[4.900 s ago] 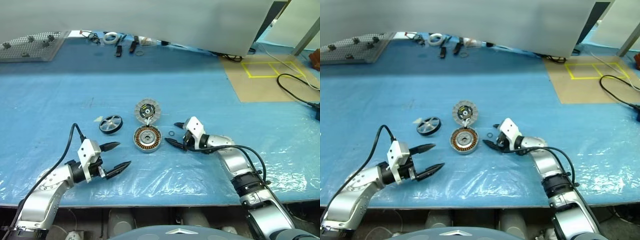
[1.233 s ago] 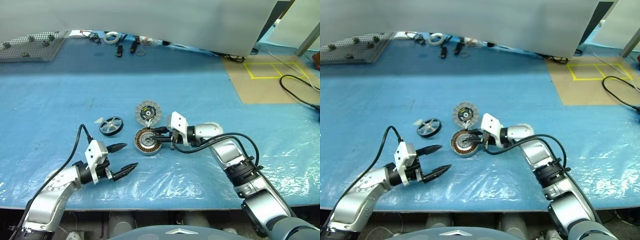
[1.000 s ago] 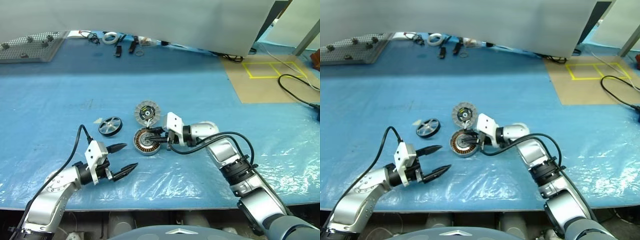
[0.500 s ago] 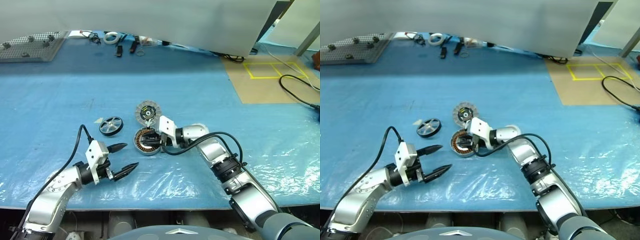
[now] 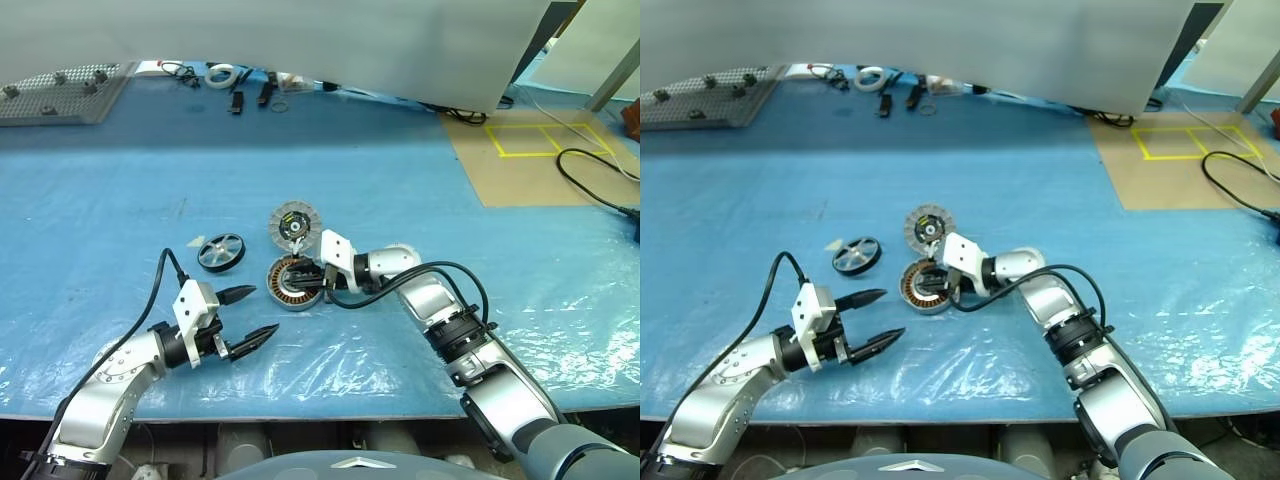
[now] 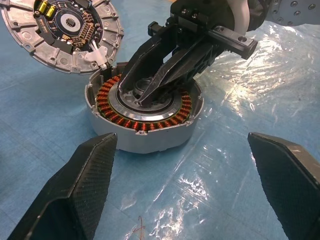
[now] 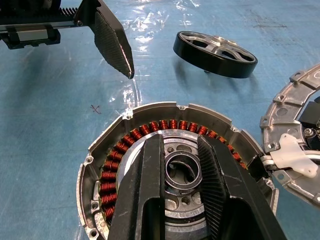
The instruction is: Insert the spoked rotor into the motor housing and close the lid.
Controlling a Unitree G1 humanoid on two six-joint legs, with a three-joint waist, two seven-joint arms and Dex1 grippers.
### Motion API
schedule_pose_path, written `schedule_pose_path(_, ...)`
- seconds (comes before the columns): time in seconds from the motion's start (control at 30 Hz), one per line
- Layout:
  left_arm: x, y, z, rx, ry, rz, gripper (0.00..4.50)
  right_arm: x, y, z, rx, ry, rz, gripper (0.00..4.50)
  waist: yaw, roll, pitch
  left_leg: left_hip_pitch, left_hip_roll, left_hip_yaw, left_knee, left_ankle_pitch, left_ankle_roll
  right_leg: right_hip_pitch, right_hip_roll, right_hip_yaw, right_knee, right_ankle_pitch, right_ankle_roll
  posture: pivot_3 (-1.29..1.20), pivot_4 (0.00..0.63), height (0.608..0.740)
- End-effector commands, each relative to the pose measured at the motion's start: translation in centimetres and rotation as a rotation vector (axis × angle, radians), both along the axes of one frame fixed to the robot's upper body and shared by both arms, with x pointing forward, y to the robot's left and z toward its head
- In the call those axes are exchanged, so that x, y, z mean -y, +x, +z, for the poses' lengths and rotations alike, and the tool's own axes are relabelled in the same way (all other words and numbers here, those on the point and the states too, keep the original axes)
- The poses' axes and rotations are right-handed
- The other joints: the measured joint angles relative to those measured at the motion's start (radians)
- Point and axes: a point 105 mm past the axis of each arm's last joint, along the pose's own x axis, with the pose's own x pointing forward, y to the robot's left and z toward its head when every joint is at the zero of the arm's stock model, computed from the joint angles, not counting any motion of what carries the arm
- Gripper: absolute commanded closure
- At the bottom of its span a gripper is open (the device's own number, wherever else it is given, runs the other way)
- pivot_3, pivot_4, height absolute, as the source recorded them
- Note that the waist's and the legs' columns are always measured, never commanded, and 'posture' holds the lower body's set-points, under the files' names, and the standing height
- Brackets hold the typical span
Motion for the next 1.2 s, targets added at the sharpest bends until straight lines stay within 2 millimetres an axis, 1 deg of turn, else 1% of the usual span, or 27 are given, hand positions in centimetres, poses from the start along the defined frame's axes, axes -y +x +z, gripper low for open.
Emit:
schedule_pose_path(0.03, 0.2, -0.1, 0.8, 0.033, -0.007, -0.011, 0.07, -0.3, 0.0, 0.4, 0.018, 0.016, 0.01, 3.87, 0.0, 0.0, 0.0, 0.0, 0.0, 0.0, 0.0, 0.0, 0.0, 0.0, 0.0, 0.0, 0.0, 0.0, 0.0, 0.0, 0.15, 0.74)
schedule_pose_path(0.3, 0.2, 0.0, 0.8, 0.036, -0.006, -0.008, 0.07, 0.2, 0.1, -0.1, 0.028, -0.012, 0.006, 3.87, 0.0, 0.0, 0.0, 0.0, 0.0, 0.0, 0.0, 0.0, 0.0, 0.0, 0.0, 0.0, 0.0, 0.0, 0.0, 0.0, 0.15, 0.74)
schedule_pose_path(0.37, 0.2, 0.0, 0.9, 0.036, -0.007, -0.007, 0.07, 0.2, 0.1, -0.1, 0.035, -0.01, 0.006, 3.16, 0.0, 0.0, 0.0, 0.0, 0.0, 0.0, 0.0, 0.0, 0.0, 0.0, 0.0, 0.0, 0.0, 0.0, 0.0, 0.0, 0.15, 0.74)
schedule_pose_path(0.4, 0.2, 0.1, 0.8, 0.036, -0.007, -0.007, 0.07, 0.2, 0.2, 0.0, 0.042, -0.009, 0.002, 2.92, 0.0, 0.0, 0.0, 0.0, 0.0, 0.0, 0.0, 0.0, 0.0, 0.0, 0.0, 0.0, 0.0, 0.0, 0.0, 0.0, 0.15, 0.74)
schedule_pose_path(0.53, 0.2, 0.1, 0.8, 0.036, -0.008, -0.008, 0.07, 0.2, 0.3, 0.2, 0.049, -0.007, -0.002, 1.59, 0.0, 0.0, 0.0, 0.0, 0.0, 0.0, 0.0, 0.0, 0.0, 0.0, 0.0, 0.0, 0.0, 0.0, 0.0, 0.0, 0.15, 0.74)
schedule_pose_path(0.57, 0.2, 0.1, 0.8, 0.037, -0.009, -0.008, 0.07, 0.2, 0.3, 0.4, 0.053, -0.002, -0.003, 1.32, 0.0, 0.0, 0.0, 0.0, 0.0, 0.0, 0.0, 0.0, 0.0, 0.0, 0.0, 0.0, 0.0, 0.0, 0.0, 0.0, 0.15, 0.74)
schedule_pose_path(0.67, 0.3, 0.2, 0.8, 0.037, -0.01, -0.009, 0.07, 0.3, 0.4, 1.4, 0.062, 0.02, -0.002, 1.32, 0.0, 0.0, 0.0, 0.0, 0.0, 0.0, 0.0, 0.0, 0.0, 0.0, 0.0, 0.0, 0.0, 0.0, 0.0, 0.0, 0.15, 0.74)
schedule_pose_path(0.83, 0.3, 0.3, 0.8, 0.035, -0.01, -0.012, 0.07, 0.3, 0.6, 3.6, 0.066, 0.074, 0.006, 1.32, 0.0, 0.0, 0.0, 0.0, 0.0, 0.0, 0.001, 0.0, 0.0, 0.0, 0.0, 0.0, 0.0, 0.0, 0.0, 0.0, 0.15, 0.74)
schedule_pose_path(1.03, 0.3, 0.3, 0.7, 0.033, -0.01, -0.015, 0.07, 0.4, 0.6, 5.3, 0.057, 0.111, 0.012, 1.32, 0.0, 0.0, 0.0, 0.0, 0.0, 0.0, 0.001, 0.0, 0.0, 0.0, 0.0, 0.0, 0.001, 0.0, 0.0, 0.0, 0.15, 0.74)
schedule_pose_path(1.13, 0.3, 0.3, 0.7, 0.03, -0.01, -0.015, 0.07, 0.6, 0.1, 5.3, 0.041, 0.1, 0.029, 1.97, 0.001, 0.0, 0.0, 0.0, 0.0, 0.0, 0.001, 0.0, 0.0, 0.0, 0.0, 0.0, 0.001, 0.0, 0.0, 0.0, 0.15, 0.74)
schedule_pose_path(1.2, 0.3, 0.3, 0.6, 0.028, -0.01, -0.015, 0.07, 0.7, -0.2, 4.8, 0.012, 0.088, 0.042, 2.59, 0.001, 0.0, 0.0, 0.0, 0.0, 0.0, 0.001, 0.0, 0.0, 0.0, 0.0, 0.0, 0.001, 0.0, 0.0, 0.0, 0.15, 0.74)
